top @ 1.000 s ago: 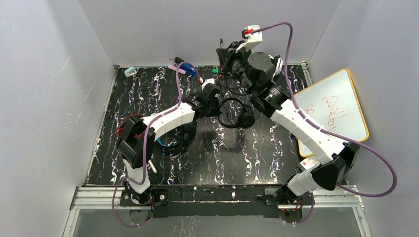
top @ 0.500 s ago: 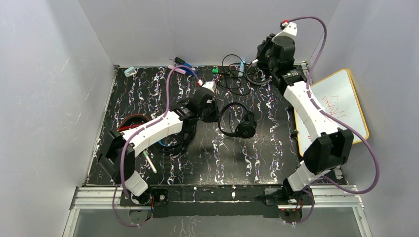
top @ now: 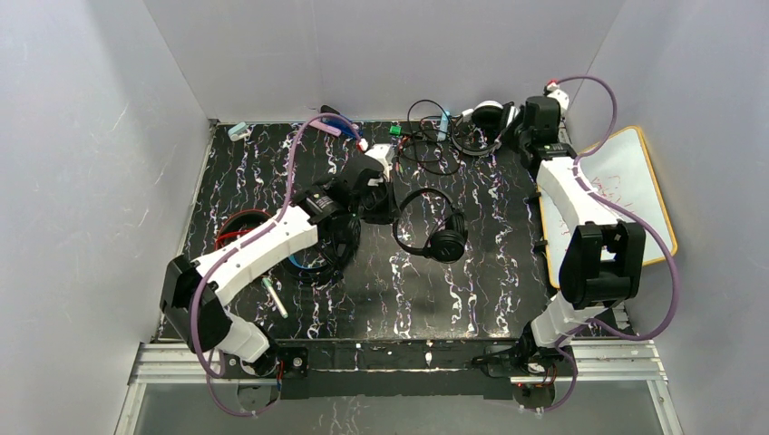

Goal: Wrap the headphones
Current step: Wrap the headphones cable around the headphones.

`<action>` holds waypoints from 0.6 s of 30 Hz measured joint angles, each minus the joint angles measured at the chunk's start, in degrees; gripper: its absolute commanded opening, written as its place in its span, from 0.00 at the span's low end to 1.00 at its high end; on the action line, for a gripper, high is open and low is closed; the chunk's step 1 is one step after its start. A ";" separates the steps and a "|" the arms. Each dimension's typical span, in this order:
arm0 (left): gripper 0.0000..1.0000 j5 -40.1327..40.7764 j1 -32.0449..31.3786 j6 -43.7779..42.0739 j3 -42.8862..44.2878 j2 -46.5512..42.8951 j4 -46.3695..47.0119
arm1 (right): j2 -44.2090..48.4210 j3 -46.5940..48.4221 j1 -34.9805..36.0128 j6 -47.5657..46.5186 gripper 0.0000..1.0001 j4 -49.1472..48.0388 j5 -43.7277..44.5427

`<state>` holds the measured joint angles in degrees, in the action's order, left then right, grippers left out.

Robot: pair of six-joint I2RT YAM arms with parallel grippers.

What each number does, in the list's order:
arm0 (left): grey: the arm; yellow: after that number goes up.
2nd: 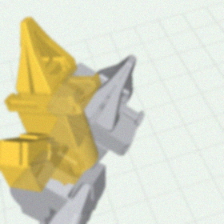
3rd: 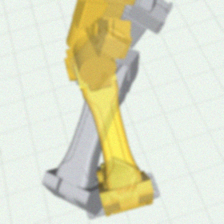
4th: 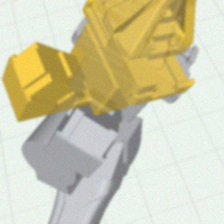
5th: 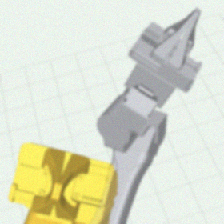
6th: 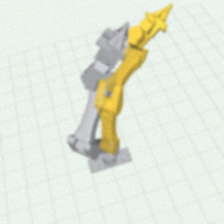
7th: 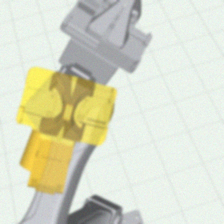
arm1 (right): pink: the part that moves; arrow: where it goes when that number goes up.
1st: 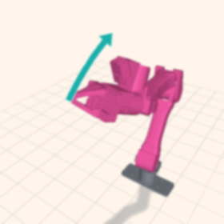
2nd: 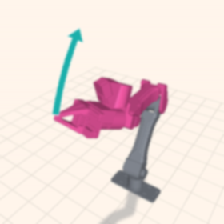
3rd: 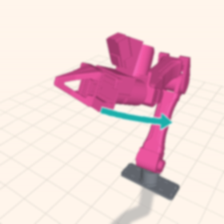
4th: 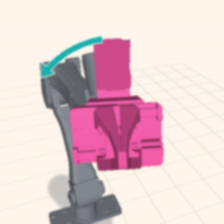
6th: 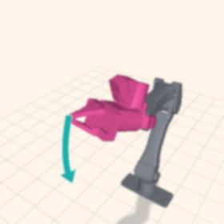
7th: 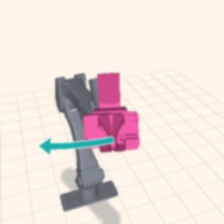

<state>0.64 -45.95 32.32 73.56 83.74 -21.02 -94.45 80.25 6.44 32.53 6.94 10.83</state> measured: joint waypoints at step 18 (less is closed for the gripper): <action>0.00 -9.55 11.98 8.76 9.99 -2.60 -2.67 | 2.47 -23.61 1.31 6.58 0.01 -6.03 -19.47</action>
<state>-8.91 -33.98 41.08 83.55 81.14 -23.68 -91.98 56.64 7.75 39.11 0.91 -8.64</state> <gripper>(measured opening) 0.043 0.109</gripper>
